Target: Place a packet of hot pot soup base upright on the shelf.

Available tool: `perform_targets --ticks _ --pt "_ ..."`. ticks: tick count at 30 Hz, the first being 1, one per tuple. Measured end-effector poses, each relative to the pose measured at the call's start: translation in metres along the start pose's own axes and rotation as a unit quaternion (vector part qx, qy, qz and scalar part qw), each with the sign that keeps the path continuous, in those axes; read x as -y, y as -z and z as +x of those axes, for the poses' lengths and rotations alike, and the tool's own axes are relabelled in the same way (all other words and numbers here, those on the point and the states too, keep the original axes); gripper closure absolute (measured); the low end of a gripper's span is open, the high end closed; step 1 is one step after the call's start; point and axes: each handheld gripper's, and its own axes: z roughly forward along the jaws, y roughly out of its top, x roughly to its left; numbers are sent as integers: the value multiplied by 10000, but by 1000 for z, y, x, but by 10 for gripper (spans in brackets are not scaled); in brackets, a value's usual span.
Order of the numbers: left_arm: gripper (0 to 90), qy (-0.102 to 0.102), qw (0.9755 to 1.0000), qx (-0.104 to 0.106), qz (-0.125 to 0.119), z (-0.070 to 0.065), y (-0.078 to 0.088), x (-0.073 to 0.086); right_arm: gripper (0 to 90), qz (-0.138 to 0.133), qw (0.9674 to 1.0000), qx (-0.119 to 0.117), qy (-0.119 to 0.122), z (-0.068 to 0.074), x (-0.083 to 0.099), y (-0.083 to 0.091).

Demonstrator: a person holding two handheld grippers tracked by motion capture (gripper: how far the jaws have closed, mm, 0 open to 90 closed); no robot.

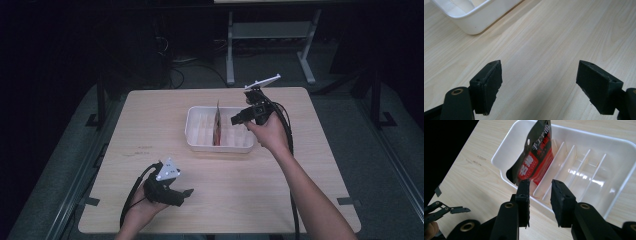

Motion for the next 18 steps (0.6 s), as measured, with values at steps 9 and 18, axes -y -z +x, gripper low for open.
perform_targets --ticks 9,18 --pt "205 -15 10000 -6 20 0 0 0 673 -21 10000 29 13 -5 5 6" --pt "205 -4 10000 -2 28 1 -1 1 664 47 10000 53 30 -14 15 8"
